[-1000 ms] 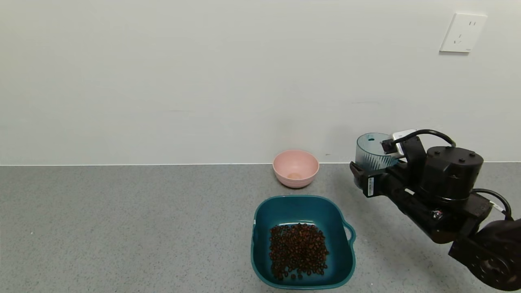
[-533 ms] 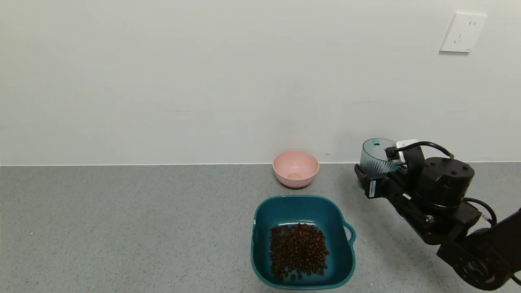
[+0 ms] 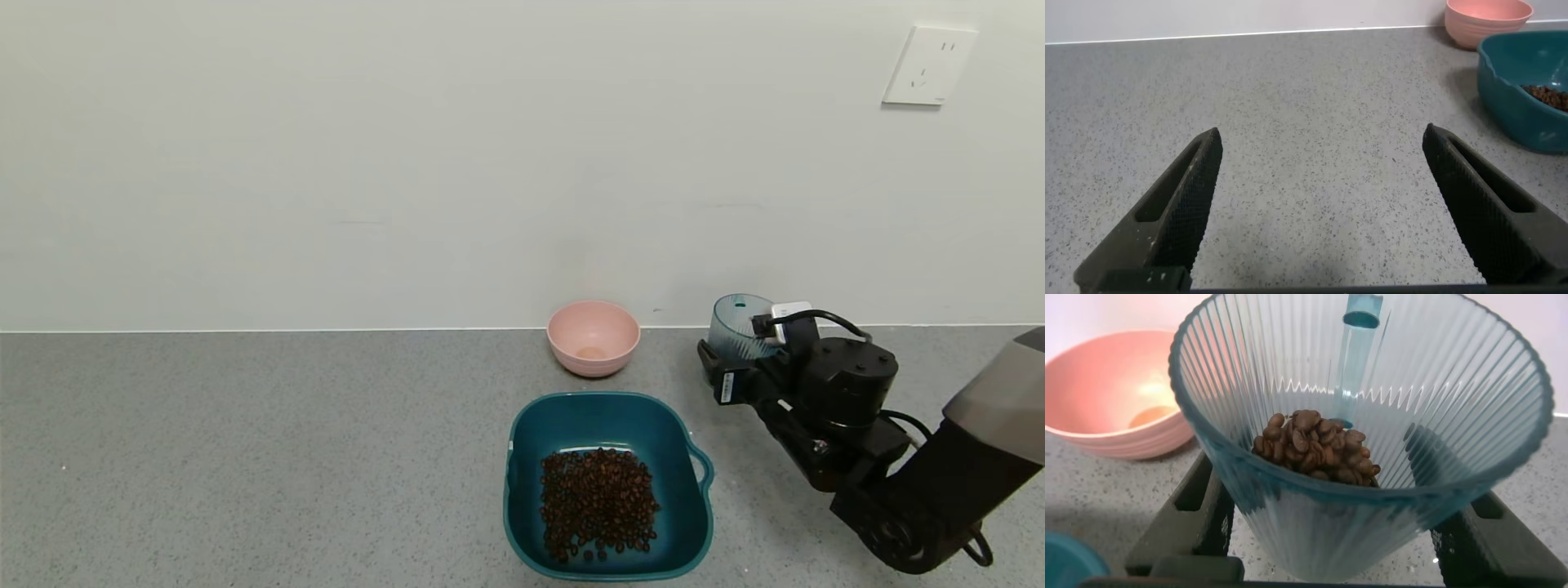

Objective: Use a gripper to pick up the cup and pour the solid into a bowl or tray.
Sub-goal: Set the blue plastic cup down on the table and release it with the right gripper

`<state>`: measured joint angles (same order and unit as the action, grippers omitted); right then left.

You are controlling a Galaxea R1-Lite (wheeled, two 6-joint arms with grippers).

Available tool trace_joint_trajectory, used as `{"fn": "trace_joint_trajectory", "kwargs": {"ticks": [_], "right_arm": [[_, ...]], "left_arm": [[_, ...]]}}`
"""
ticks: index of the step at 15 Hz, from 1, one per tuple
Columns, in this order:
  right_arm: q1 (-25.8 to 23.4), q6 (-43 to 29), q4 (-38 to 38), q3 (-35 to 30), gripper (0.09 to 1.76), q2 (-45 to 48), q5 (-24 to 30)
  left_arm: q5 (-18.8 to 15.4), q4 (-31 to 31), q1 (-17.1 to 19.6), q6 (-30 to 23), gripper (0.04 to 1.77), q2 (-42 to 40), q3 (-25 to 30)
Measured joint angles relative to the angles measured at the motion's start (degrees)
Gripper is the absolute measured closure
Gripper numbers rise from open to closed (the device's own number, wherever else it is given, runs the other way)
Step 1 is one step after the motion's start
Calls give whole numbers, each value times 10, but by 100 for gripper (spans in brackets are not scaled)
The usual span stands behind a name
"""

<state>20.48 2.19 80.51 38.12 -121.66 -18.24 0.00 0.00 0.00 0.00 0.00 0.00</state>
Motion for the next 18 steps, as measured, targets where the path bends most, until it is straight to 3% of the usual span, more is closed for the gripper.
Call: {"fn": "trace_joint_trajectory", "kwargs": {"ticks": [18], "right_arm": [[-36, -9, 4, 103, 49, -113, 36]], "left_arm": [[0, 0, 0, 0, 5, 0, 0]]}}
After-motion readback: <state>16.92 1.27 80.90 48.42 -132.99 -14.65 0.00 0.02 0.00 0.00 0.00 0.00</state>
